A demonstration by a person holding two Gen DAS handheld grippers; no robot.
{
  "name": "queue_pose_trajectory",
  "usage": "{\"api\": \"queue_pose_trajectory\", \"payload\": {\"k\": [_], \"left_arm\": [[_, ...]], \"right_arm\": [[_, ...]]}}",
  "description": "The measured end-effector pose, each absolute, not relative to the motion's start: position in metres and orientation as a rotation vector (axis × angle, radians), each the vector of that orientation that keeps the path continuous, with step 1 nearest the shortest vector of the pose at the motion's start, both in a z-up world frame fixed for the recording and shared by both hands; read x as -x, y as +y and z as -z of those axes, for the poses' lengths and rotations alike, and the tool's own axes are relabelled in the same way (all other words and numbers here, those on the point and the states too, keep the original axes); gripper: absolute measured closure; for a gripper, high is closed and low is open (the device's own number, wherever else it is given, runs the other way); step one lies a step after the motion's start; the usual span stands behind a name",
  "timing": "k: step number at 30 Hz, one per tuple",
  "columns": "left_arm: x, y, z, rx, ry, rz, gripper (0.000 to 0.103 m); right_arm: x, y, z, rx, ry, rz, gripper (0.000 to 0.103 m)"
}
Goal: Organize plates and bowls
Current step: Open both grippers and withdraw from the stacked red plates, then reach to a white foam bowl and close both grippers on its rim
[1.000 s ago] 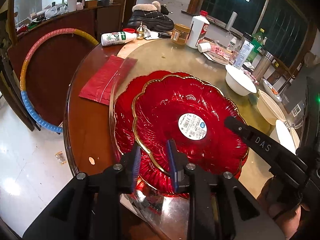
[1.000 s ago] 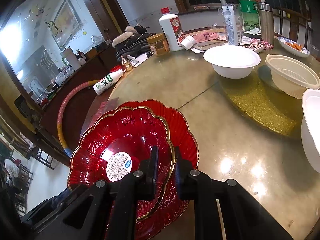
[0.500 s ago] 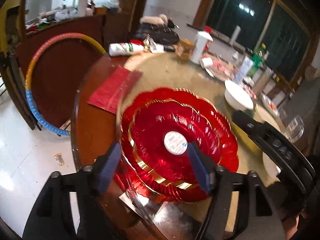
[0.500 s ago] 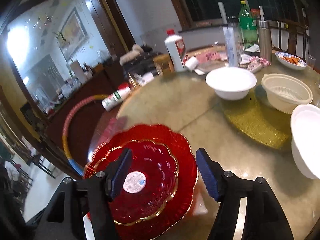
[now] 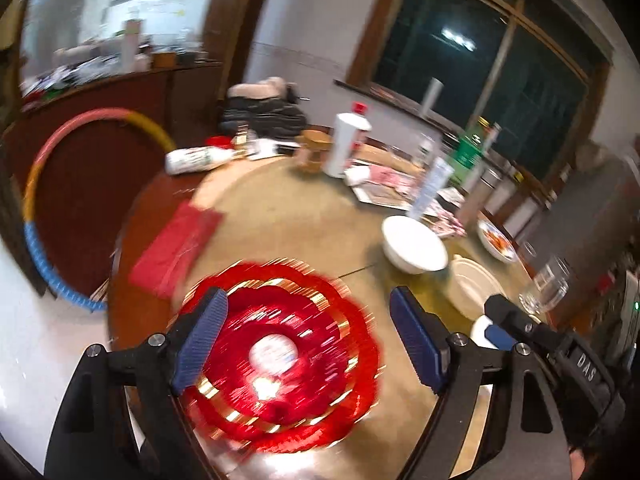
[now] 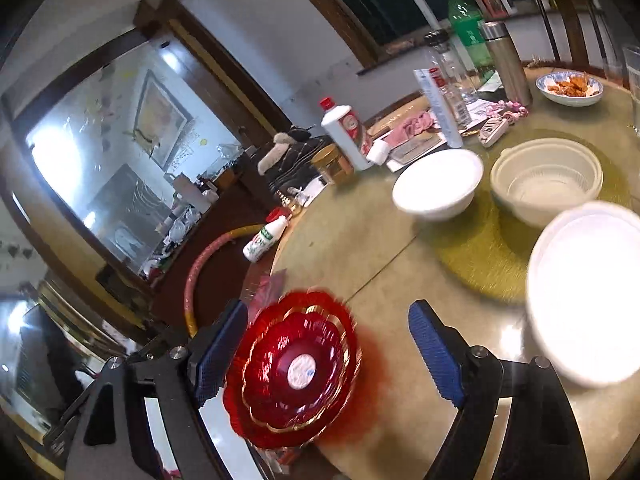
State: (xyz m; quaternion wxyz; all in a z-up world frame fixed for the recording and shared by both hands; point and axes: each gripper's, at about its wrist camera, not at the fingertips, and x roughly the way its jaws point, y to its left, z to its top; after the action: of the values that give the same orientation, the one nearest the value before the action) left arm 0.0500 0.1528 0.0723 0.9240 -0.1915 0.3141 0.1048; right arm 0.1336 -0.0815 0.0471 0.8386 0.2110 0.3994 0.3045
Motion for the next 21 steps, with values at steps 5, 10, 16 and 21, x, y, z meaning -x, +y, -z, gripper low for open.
{"api": "queue_pose_trajectory", "payload": {"k": [5, 10, 16, 21], "left_arm": [[-0.123, 0.125, -0.079, 0.349, 0.745, -0.160, 0.019], [-0.190, 0.111, -0.060, 0.412, 0.815, -0.220, 0.019], [-0.259, 0.091, -0.027, 0.456, 0.932, -0.259, 0.019], [-0.302, 0.085, 0.001, 0.480, 1.003, -0.335, 0.019]], "right_arm": [[-0.203, -0.108, -0.063, -0.441, 0.897, -0.587, 0.019], [-0.269, -0.120, -0.056, -0.414, 0.963, -0.531, 0.022], [-0.329, -0.104, -0.041, -0.293, 1.015, -0.509, 0.034], [-0.371, -0.091, -0.016, -0.222, 1.097, -0.473, 0.059]]}}
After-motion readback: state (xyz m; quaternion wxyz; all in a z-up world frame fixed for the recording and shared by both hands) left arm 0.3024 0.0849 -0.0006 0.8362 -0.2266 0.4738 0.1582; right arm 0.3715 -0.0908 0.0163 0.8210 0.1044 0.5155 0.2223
